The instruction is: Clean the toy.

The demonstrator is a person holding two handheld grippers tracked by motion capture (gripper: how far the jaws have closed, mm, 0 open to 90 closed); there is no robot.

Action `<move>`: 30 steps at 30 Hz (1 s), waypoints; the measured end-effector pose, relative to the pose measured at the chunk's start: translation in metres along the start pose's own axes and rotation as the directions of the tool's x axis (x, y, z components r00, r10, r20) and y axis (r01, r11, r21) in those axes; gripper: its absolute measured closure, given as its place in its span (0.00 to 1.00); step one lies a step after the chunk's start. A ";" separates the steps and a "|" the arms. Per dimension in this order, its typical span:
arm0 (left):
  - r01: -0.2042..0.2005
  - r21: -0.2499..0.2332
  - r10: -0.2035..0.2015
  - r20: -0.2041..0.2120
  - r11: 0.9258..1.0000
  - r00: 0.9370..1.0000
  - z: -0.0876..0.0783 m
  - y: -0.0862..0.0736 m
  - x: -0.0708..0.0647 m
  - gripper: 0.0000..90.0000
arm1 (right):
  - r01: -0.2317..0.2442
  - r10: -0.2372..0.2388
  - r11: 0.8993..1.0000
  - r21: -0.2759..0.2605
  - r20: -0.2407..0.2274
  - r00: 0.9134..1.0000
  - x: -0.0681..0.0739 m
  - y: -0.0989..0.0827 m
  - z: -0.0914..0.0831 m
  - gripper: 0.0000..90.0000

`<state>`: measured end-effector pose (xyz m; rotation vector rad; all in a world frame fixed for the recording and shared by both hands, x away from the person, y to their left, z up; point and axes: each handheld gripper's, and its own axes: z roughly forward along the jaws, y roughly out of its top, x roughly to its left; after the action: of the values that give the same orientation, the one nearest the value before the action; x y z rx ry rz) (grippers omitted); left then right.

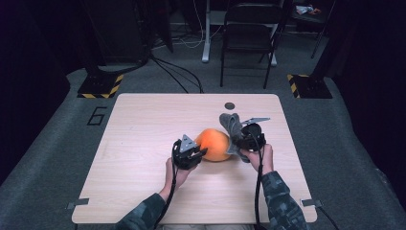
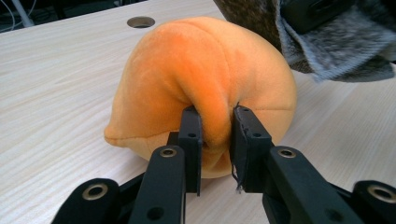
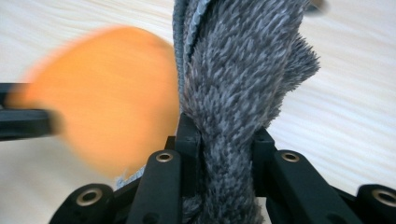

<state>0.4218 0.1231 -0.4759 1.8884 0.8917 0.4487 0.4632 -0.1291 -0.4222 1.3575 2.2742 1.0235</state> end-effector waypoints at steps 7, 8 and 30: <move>-0.060 0.002 0.060 -0.042 0.998 0.997 -0.008 0.000 0.000 0.52 | 0.060 -0.060 0.996 0.061 0.010 0.998 0.017 -0.007 0.020 0.81; -0.066 0.001 0.066 -0.048 0.998 0.997 -0.007 -0.002 -0.001 0.47 | 0.055 -0.055 0.997 0.061 0.011 0.998 0.016 -0.007 0.020 0.81; -0.024 -0.027 0.023 -0.056 0.999 0.998 0.001 0.006 -0.009 0.93 | 0.069 -0.073 0.995 -0.077 -0.054 0.996 0.033 0.019 -0.029 0.81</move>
<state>0.4184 0.1141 -0.4703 1.8709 0.8961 0.5275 0.4419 -0.1079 -0.3850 1.2237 2.2827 1.1258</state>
